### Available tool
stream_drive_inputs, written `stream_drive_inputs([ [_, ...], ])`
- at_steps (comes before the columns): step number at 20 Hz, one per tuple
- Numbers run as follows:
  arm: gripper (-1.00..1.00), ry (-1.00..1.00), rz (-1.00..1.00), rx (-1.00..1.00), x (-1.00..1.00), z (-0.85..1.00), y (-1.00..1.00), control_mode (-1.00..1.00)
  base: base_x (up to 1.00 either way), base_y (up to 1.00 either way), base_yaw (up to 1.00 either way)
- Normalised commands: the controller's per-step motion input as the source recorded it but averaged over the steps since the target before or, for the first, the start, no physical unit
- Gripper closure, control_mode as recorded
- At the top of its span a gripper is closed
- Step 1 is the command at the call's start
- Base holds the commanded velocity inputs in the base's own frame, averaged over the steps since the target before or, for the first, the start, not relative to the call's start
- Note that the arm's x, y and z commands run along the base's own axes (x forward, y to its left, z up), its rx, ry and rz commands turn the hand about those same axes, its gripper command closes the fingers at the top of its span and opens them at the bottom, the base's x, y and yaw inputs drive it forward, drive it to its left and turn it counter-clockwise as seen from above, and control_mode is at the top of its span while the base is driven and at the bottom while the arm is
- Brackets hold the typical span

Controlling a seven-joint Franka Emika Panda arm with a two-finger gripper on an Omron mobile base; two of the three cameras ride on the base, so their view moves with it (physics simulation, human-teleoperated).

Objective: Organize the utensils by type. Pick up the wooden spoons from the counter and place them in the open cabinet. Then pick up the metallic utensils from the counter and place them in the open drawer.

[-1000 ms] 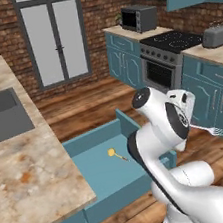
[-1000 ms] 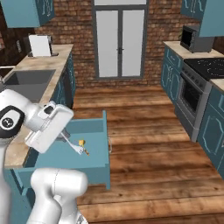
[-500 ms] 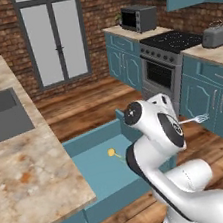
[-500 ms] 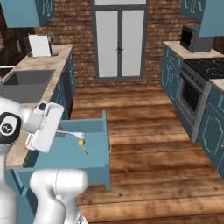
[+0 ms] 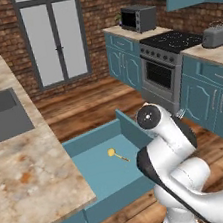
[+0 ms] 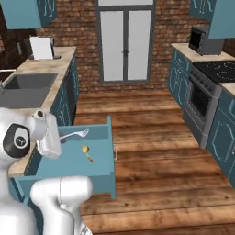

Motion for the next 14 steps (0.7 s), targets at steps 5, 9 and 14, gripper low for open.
stream_drive_inputs([
  [5,1.00,0.28,0.31,0.00,0.61,0.01,0.27,-1.00,0.00,0.00,0.00],
  [9,1.00,0.29,0.50,0.00,0.74,-0.16,0.30,-1.00,0.00,0.00,0.00],
  [14,1.00,0.31,0.49,0.00,0.93,-0.31,0.37,-1.00,0.00,0.00,0.00],
])
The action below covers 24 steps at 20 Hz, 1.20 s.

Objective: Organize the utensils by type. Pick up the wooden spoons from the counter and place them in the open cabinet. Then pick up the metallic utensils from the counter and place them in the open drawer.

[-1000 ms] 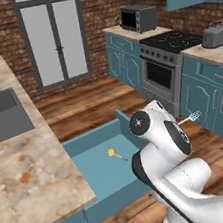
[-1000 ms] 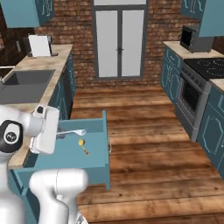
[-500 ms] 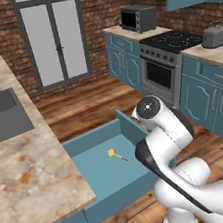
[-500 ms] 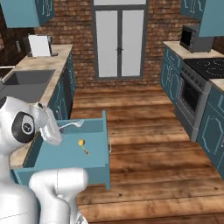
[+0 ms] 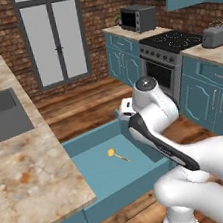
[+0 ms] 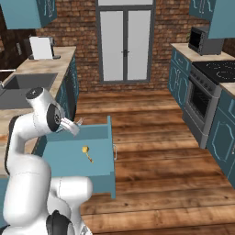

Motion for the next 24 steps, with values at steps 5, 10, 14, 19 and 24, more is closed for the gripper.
stream_drive_inputs([
  [5,1.00,0.31,0.33,-0.05,0.76,-0.57,0.60,-1.00,0.00,0.00,0.00],
  [10,1.00,0.21,0.05,-0.08,0.58,-0.66,0.37,-1.00,0.00,0.00,0.00],
  [14,1.00,0.01,-0.09,0.00,0.30,-0.55,-0.02,-1.00,0.00,0.00,0.00],
  [19,1.00,0.00,-0.13,0.00,0.04,-0.64,-0.08,-1.00,0.00,0.00,0.00],
  [24,1.00,0.00,-0.10,0.00,0.16,-0.79,-0.21,-1.00,0.00,0.00,0.00],
])
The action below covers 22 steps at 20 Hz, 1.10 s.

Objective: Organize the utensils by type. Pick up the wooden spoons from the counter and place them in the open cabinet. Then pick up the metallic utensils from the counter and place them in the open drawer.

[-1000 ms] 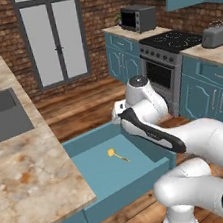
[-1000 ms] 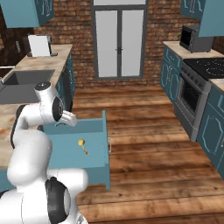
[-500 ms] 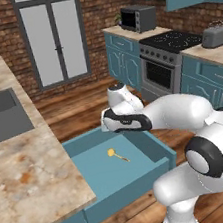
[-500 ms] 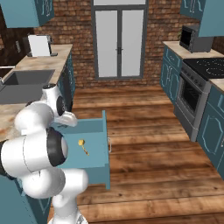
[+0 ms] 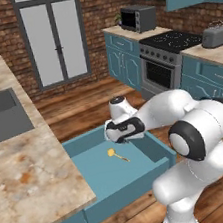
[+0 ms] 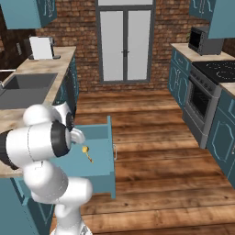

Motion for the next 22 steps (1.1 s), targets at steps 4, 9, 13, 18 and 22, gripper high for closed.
stream_drive_inputs([
  [4,1.00,0.00,-0.11,0.00,0.25,-0.66,-0.31,-1.00,0.00,0.00,0.00],
  [9,1.00,0.00,-0.11,0.00,0.39,-0.40,-0.17,-1.00,0.00,0.00,0.00],
  [13,1.00,0.00,-0.10,0.00,0.62,-0.26,-0.03,-1.00,0.00,0.00,0.00],
  [18,1.00,0.02,-0.07,0.00,0.78,-0.33,0.00,-1.00,0.00,0.00,0.00],
  [22,1.00,0.05,-0.05,0.00,0.71,-0.56,0.00,-1.00,0.00,0.00,0.00],
])
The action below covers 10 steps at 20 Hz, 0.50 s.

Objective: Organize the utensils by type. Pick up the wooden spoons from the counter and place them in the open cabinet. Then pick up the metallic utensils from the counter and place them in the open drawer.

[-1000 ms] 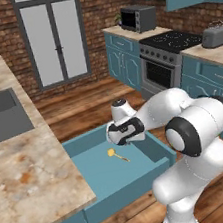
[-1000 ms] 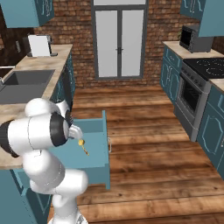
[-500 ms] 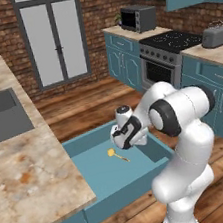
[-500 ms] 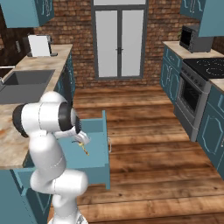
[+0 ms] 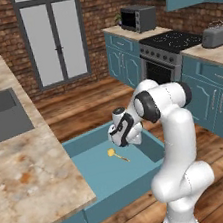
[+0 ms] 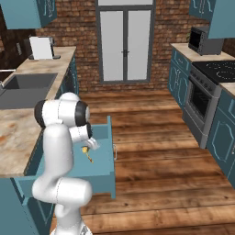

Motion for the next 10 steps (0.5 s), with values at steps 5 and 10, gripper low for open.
stream_drive_inputs([
  [5,1.00,0.01,-0.04,-0.01,0.61,-0.67,0.00,-1.00,0.00,0.00,0.00],
  [10,1.00,0.03,-0.02,-0.03,0.62,-0.76,0.01,-1.00,0.00,0.00,0.00],
])
